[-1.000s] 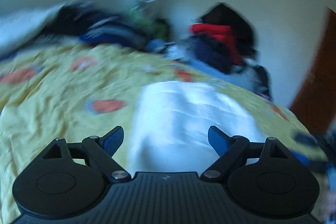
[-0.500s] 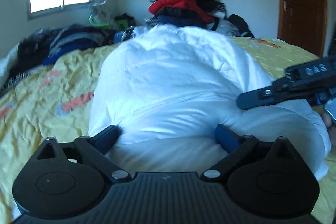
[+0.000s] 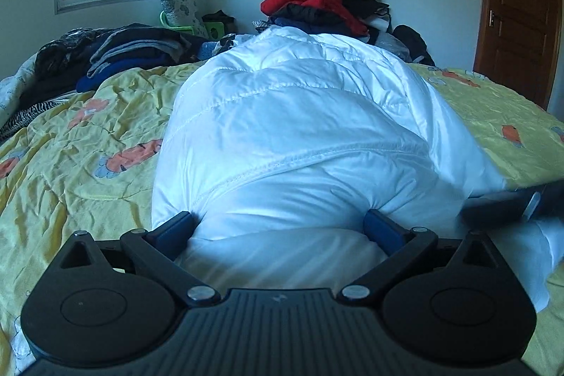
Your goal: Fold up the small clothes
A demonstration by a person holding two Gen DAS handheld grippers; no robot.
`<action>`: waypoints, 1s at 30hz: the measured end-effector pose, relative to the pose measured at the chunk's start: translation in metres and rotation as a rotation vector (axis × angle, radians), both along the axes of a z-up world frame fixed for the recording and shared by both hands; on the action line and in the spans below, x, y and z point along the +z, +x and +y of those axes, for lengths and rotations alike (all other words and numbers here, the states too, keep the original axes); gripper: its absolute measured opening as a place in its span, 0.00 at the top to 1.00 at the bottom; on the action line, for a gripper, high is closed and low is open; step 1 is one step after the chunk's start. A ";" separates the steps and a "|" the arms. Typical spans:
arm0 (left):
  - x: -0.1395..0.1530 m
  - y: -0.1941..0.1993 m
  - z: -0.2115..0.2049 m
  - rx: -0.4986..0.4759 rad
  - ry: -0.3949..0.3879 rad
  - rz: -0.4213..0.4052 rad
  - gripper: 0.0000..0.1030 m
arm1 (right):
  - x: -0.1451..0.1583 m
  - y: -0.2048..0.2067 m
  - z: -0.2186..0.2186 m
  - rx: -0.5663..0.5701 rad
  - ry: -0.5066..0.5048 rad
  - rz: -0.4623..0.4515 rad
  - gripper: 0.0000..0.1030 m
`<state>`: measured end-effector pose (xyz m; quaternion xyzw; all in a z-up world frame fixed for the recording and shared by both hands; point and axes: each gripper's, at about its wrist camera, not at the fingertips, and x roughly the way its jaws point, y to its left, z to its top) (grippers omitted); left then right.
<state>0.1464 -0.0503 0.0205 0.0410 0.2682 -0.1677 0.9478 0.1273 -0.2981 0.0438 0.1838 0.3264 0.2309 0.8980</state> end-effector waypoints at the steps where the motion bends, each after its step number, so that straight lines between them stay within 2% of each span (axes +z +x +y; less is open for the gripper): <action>1: -0.001 0.000 0.000 -0.001 0.003 -0.006 0.00 | -0.011 0.002 0.002 0.015 -0.037 0.018 0.31; 3: 0.000 -0.001 -0.002 0.001 0.011 -0.009 0.00 | -0.021 -0.003 0.005 0.046 -0.111 -0.047 0.31; 6: 0.011 -0.008 0.005 0.007 -0.012 -0.006 0.01 | -0.009 -0.004 0.008 0.033 -0.137 -0.023 0.27; 7: 0.018 -0.015 0.014 0.008 -0.051 -0.005 0.01 | -0.003 -0.006 0.006 0.023 -0.120 -0.016 0.27; 10: 0.033 -0.033 0.052 0.013 -0.220 -0.005 0.00 | 0.013 -0.022 -0.025 -0.024 0.064 -0.024 0.20; 11: 0.033 -0.034 0.065 0.032 -0.272 0.029 0.00 | 0.014 -0.025 -0.036 -0.044 0.100 -0.010 0.14; 12: 0.030 -0.031 0.077 0.061 -0.313 0.078 0.00 | 0.011 -0.027 -0.048 -0.079 0.115 0.020 0.13; 14: 0.017 -0.024 0.095 0.119 -0.389 0.191 0.01 | 0.003 -0.030 -0.065 -0.149 0.084 0.068 0.17; 16: 0.003 -0.021 0.105 0.131 -0.476 0.272 0.01 | -0.008 -0.032 -0.077 -0.218 0.056 0.119 0.18; 18: -0.005 -0.020 0.107 0.115 -0.552 0.322 0.01 | -0.022 -0.029 -0.080 -0.214 0.077 0.184 0.17; 21: -0.016 -0.015 0.103 0.065 -0.664 0.399 0.01 | -0.025 -0.025 -0.072 -0.170 0.098 0.179 0.19; 22: -0.018 -0.011 0.101 0.048 -0.707 0.429 0.01 | -0.027 -0.022 -0.071 -0.147 0.138 0.201 0.26; 23: -0.020 -0.009 0.097 0.040 -0.733 0.450 0.01 | -0.030 -0.019 -0.071 -0.112 0.190 0.235 0.48; 24: -0.019 -0.008 0.092 0.034 -0.740 0.469 0.03 | -0.038 -0.014 -0.070 -0.069 0.252 0.296 0.61; 25: -0.018 -0.007 0.087 0.030 -0.740 0.485 0.06 | -0.043 -0.012 -0.067 -0.050 0.272 0.325 0.64; 27: -0.017 -0.005 0.080 0.018 -0.748 0.516 0.11 | -0.046 -0.012 -0.066 -0.025 0.274 0.317 0.72; 30: -0.012 -0.007 0.070 -0.038 -0.760 0.551 0.26 | -0.039 -0.015 -0.075 -0.030 0.290 0.297 0.78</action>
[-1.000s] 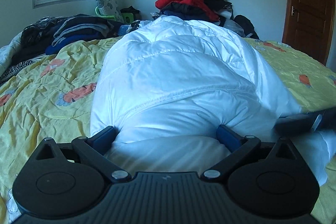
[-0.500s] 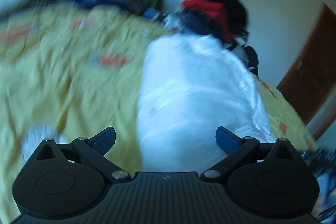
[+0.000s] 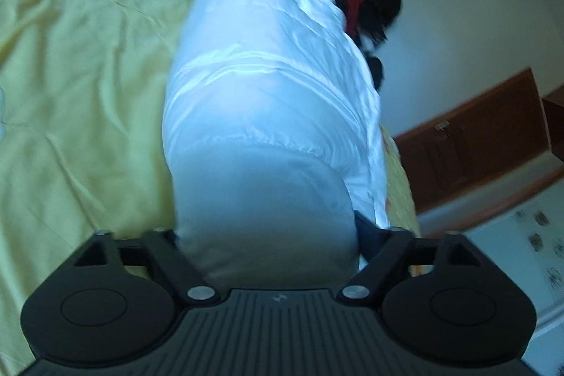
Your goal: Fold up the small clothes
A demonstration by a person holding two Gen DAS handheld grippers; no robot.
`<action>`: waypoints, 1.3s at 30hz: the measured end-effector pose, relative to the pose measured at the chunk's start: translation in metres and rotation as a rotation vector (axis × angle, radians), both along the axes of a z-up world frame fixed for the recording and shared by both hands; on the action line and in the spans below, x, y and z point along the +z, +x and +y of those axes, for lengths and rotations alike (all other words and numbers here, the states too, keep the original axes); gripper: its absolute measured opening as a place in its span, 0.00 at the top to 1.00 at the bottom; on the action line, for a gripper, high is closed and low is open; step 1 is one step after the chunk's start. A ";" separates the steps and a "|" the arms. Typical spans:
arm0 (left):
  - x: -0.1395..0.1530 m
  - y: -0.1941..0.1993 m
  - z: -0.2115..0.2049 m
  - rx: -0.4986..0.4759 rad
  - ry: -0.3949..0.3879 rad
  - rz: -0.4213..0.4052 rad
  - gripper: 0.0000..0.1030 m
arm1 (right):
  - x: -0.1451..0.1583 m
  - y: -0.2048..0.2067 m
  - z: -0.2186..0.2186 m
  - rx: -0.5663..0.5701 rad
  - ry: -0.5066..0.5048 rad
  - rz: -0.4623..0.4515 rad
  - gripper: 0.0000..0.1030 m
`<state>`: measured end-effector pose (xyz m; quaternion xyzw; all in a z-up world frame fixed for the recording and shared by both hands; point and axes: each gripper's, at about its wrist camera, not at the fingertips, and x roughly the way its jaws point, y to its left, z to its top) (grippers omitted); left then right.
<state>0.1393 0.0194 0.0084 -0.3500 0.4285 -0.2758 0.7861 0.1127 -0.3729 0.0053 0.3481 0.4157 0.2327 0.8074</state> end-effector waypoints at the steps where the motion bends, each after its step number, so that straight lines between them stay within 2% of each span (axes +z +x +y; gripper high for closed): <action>1: 0.001 -0.001 -0.002 -0.014 0.001 -0.004 0.28 | 0.005 -0.003 -0.005 -0.009 -0.002 -0.015 0.78; 4: -0.007 0.004 -0.009 -0.035 0.082 0.005 0.32 | 0.019 -0.012 -0.016 0.008 -0.016 -0.045 0.78; 6: -0.008 0.005 -0.010 -0.042 0.086 -0.031 0.32 | 0.013 -0.017 -0.009 0.038 -0.097 -0.032 0.78; 8: -0.003 0.006 -0.011 -0.040 0.119 -0.033 0.30 | 0.000 -0.017 -0.006 0.032 -0.093 -0.009 0.76; 9: 0.001 0.005 -0.010 -0.045 0.140 -0.041 0.30 | -0.004 -0.016 -0.009 0.015 -0.060 0.003 0.65; 10: 0.006 0.004 -0.007 -0.053 0.164 -0.054 0.30 | -0.004 -0.016 -0.013 -0.001 -0.036 0.017 0.63; 12: 0.026 -0.004 0.002 -0.042 0.222 -0.124 0.30 | 0.001 -0.017 -0.024 -0.030 -0.013 0.031 0.48; 13: 0.036 -0.010 0.007 -0.023 0.259 -0.163 0.30 | 0.009 -0.019 -0.032 -0.058 -0.018 0.014 0.40; 14: 0.047 -0.014 0.012 0.003 0.302 -0.200 0.30 | 0.018 -0.024 -0.042 -0.107 -0.025 -0.029 0.37; 16: 0.066 -0.019 0.011 0.059 0.368 -0.263 0.31 | 0.040 -0.032 -0.062 -0.229 -0.043 -0.122 0.37; 17: 0.072 -0.021 0.008 0.060 0.378 -0.281 0.30 | 0.052 -0.034 -0.069 -0.282 -0.044 -0.174 0.37; 18: 0.076 -0.019 0.002 0.041 0.384 -0.280 0.23 | 0.063 -0.034 -0.075 -0.307 -0.035 -0.215 0.37; 19: 0.077 -0.016 -0.006 0.021 0.397 -0.271 0.17 | 0.071 -0.030 -0.072 -0.307 -0.021 -0.247 0.37; 22: 0.070 -0.013 -0.024 0.004 0.491 -0.265 0.16 | 0.088 -0.006 -0.038 -0.203 -0.002 -0.297 0.35; 24: 0.065 -0.016 -0.021 0.003 0.538 -0.264 0.16 | 0.088 0.009 -0.010 -0.135 -0.048 -0.286 0.35; 27: 0.056 -0.019 0.001 0.043 0.536 -0.240 0.16 | 0.080 0.019 0.025 -0.062 -0.154 -0.255 0.35; 29: 0.047 -0.015 0.018 0.061 0.498 -0.177 0.16 | 0.073 0.021 0.030 -0.046 -0.168 -0.244 0.36; 33: 0.028 -0.007 0.035 0.066 0.358 -0.089 0.12 | 0.059 -0.003 0.012 -0.108 -0.064 -0.209 0.34; 36: 0.012 -0.002 0.035 0.072 0.316 -0.054 0.04 | 0.040 -0.030 -0.027 -0.187 0.063 -0.136 0.31; 37: 0.008 -0.001 0.034 0.074 0.310 -0.056 0.03 | 0.031 -0.039 -0.037 -0.214 0.093 -0.102 0.26; 39: 0.005 -0.001 0.030 0.073 0.313 -0.086 0.01 | 0.015 -0.054 -0.048 -0.242 0.105 -0.023 0.24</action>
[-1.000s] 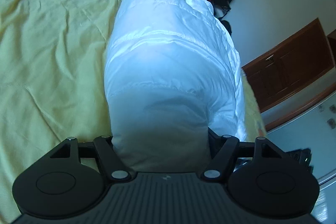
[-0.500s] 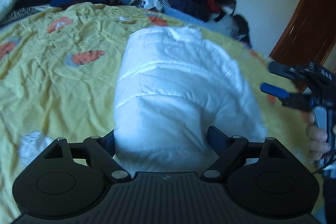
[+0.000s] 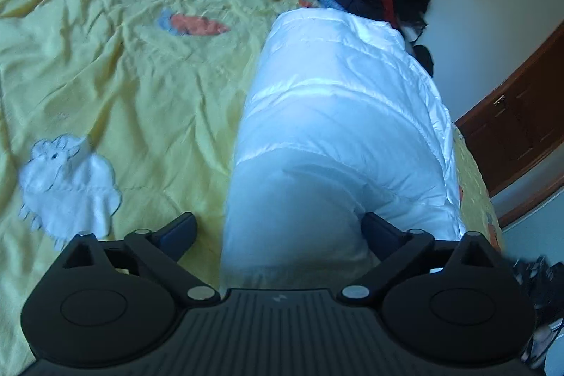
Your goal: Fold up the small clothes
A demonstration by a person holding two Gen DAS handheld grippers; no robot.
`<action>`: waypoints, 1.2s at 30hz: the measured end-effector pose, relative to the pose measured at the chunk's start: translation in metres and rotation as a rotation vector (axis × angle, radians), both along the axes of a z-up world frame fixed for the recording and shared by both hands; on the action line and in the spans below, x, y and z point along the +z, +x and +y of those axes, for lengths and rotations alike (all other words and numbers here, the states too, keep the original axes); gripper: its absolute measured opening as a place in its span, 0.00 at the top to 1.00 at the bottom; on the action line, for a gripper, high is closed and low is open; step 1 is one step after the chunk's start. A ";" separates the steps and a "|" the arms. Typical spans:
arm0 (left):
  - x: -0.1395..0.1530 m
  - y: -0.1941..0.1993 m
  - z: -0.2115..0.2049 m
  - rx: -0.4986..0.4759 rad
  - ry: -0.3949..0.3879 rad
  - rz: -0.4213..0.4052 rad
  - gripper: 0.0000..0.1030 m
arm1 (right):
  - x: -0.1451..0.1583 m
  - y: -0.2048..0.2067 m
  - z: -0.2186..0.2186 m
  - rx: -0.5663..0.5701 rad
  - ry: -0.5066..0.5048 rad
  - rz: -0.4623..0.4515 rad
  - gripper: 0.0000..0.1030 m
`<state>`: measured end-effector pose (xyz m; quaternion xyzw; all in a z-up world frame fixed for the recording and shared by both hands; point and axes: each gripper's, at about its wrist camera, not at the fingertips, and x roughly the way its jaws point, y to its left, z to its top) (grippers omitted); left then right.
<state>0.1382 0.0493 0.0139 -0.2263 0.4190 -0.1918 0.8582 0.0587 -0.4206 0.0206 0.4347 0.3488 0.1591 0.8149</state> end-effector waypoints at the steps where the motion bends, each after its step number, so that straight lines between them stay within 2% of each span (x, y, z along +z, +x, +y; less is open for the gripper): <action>1: 0.000 0.000 -0.002 -0.004 0.005 -0.005 0.01 | -0.007 -0.004 -0.001 0.007 -0.007 0.035 0.24; 2: 0.000 0.001 -0.003 -0.008 0.000 -0.001 0.01 | -0.013 -0.006 0.000 0.014 -0.013 0.064 0.21; 4: 0.000 0.005 -0.002 -0.014 -0.037 0.024 0.03 | -0.017 -0.006 0.005 0.037 -0.007 0.047 0.20; 7: -0.002 0.013 -0.003 -0.037 -0.106 0.075 0.03 | -0.021 0.016 0.019 0.110 0.058 0.077 0.19; 10: -0.004 0.014 -0.011 -0.047 -0.114 0.073 0.06 | -0.012 0.036 0.049 0.233 -0.025 0.106 0.19; 11: -0.004 0.013 -0.014 -0.049 -0.115 0.066 0.13 | -0.009 0.039 0.059 0.270 -0.034 0.110 0.22; 13: 0.000 0.011 -0.021 -0.053 -0.101 0.057 0.37 | -0.009 0.050 0.077 0.326 -0.053 0.128 0.47; 14: 0.006 0.010 -0.023 -0.058 -0.088 0.042 0.43 | -0.007 0.056 0.084 0.350 -0.095 0.127 0.66; 15: 0.012 0.008 -0.024 -0.069 -0.090 0.025 0.50 | 0.000 0.062 0.088 0.376 -0.154 0.097 0.72; 18: 0.025 0.009 -0.028 -0.115 -0.111 -0.016 0.50 | 0.029 0.065 0.082 0.382 -0.238 0.001 0.74; 20: 0.018 0.017 -0.037 -0.133 -0.082 -0.008 0.50 | 0.040 0.065 0.071 0.378 -0.218 -0.035 0.75; 22: 0.001 0.027 -0.044 -0.125 -0.051 0.010 0.47 | 0.028 0.069 0.066 0.382 -0.230 -0.007 0.75; 25: -0.011 0.028 -0.041 -0.133 -0.074 0.000 0.41 | -0.002 0.076 0.065 0.363 -0.210 0.038 0.75; 26: -0.010 0.026 -0.041 -0.140 -0.069 -0.009 0.39 | -0.006 0.074 0.061 0.345 -0.181 0.039 0.75; 28: -0.010 0.022 -0.039 -0.144 -0.067 -0.023 0.26 | -0.011 0.065 0.055 0.318 -0.149 0.037 0.71; 30: -0.005 0.015 -0.030 -0.125 -0.087 -0.004 0.15 | -0.016 0.059 0.052 0.292 -0.142 0.039 0.60; 31: -0.001 0.011 -0.022 -0.118 -0.111 -0.005 0.15 | -0.015 0.057 0.053 0.276 -0.121 0.041 0.57; 33: 0.010 -0.001 0.000 -0.089 -0.153 -0.043 0.15 | -0.016 0.046 0.041 0.222 -0.051 0.066 0.37; 35: 0.019 -0.018 0.034 -0.006 -0.175 -0.083 0.15 | -0.010 0.028 0.017 0.130 0.021 0.061 0.23; 36: 0.023 -0.027 0.055 0.056 -0.177 -0.096 0.15 | -0.005 0.015 -0.002 0.081 0.061 0.038 0.22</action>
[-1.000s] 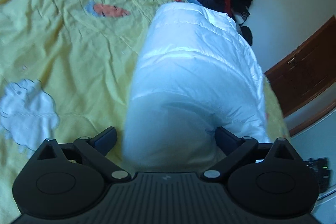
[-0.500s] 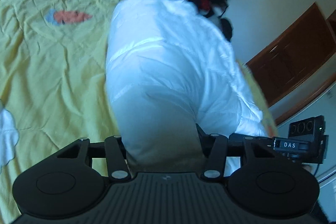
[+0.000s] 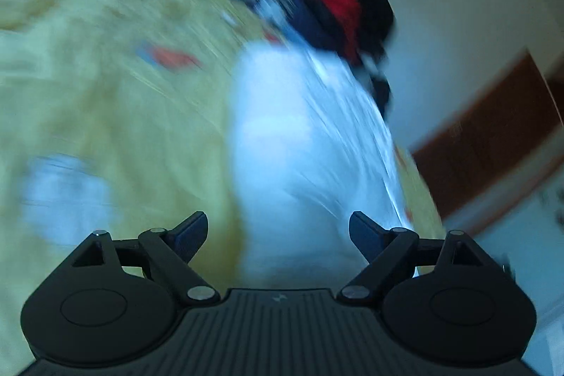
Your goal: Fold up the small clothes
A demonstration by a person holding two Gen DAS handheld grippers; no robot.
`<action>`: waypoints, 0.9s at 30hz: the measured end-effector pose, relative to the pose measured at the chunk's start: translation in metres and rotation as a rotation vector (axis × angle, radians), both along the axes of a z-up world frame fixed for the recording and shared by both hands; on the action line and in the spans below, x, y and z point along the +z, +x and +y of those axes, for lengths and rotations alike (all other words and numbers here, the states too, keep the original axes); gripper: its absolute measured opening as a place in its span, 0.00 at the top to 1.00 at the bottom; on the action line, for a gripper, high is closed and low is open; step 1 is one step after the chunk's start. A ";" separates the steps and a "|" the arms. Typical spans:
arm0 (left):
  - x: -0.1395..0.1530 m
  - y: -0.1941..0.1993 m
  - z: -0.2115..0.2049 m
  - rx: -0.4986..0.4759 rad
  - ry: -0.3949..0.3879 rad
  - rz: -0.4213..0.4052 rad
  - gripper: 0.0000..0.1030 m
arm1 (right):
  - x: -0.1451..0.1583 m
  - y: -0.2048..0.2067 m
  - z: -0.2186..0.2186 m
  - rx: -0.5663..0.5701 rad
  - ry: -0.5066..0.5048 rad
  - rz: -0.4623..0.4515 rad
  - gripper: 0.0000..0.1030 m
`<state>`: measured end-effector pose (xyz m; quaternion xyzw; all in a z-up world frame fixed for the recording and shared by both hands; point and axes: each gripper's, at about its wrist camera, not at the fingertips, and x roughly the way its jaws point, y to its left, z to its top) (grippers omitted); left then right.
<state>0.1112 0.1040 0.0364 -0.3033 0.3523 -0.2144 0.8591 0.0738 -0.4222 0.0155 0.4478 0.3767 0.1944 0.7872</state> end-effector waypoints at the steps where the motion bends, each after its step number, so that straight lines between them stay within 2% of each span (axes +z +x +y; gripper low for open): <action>1: 0.004 -0.007 0.023 0.069 0.014 -0.003 0.15 | 0.004 -0.016 -0.019 -0.055 0.035 -0.016 0.22; 3: 0.014 -0.019 0.070 0.227 0.063 -0.012 0.15 | 0.015 -0.051 -0.068 -0.178 0.068 -0.031 0.22; 4: 0.021 -0.023 0.093 0.315 0.101 -0.013 0.15 | 0.023 -0.066 -0.089 -0.239 0.046 -0.040 0.22; 5: 0.029 -0.027 0.117 0.420 0.130 -0.010 0.15 | 0.037 -0.086 -0.112 -0.321 -0.020 -0.050 0.22; 6: 0.038 -0.031 0.141 0.523 0.141 -0.011 0.15 | 0.060 -0.108 -0.135 -0.416 -0.154 -0.064 0.22; 8: 0.061 -0.037 0.177 0.738 0.193 -0.059 0.15 | 0.106 -0.140 -0.157 -0.606 -0.481 -0.087 0.22; 10: 0.087 -0.043 0.189 0.930 0.297 -0.143 0.15 | 0.158 -0.167 -0.153 -0.844 -1.059 -0.157 0.22; 11: 0.098 -0.046 0.186 0.955 0.337 -0.180 0.15 | 0.171 -0.174 -0.145 -0.936 -1.322 -0.193 0.20; 12: 0.106 -0.047 0.175 0.938 0.365 -0.214 0.15 | 0.181 -0.180 -0.136 -1.013 -1.560 -0.232 0.16; 13: 0.111 -0.048 0.157 0.894 0.390 -0.250 0.15 | 0.188 -0.186 -0.129 -1.043 -1.707 -0.270 0.11; 14: 0.111 -0.050 0.132 0.834 0.426 -0.287 0.15 | 0.195 -0.190 -0.119 -1.021 -1.752 -0.310 0.00; 15: 0.107 -0.050 0.103 0.765 0.473 -0.314 0.15 | 0.199 -0.195 -0.110 -0.972 -1.713 -0.349 0.00; 17: 0.089 -0.051 0.037 0.603 0.567 -0.327 0.15 | 0.200 -0.201 -0.092 -0.835 -1.513 -0.413 0.00; 19: 0.063 -0.055 -0.024 0.439 0.591 -0.284 0.15 | 0.185 -0.194 -0.063 -0.653 -1.205 -0.419 0.00; 20: 0.049 -0.059 -0.052 0.354 0.583 -0.247 0.15 | 0.170 -0.188 -0.046 -0.542 -1.040 -0.395 0.01; 21: 0.038 -0.064 -0.075 0.285 0.580 -0.209 0.15 | 0.153 -0.179 -0.025 -0.445 -0.918 -0.360 0.03; 23: 0.023 -0.077 -0.114 0.203 0.606 -0.168 0.15 | 0.120 -0.168 0.016 -0.267 -0.788 -0.285 0.09; 25: 0.011 -0.092 -0.136 0.154 0.628 -0.173 0.15 | 0.094 -0.162 0.062 -0.157 -0.742 -0.250 0.08; 27: 0.001 -0.102 -0.146 0.105 0.633 -0.158 0.15 | 0.074 -0.150 0.107 -0.087 -0.737 -0.219 0.06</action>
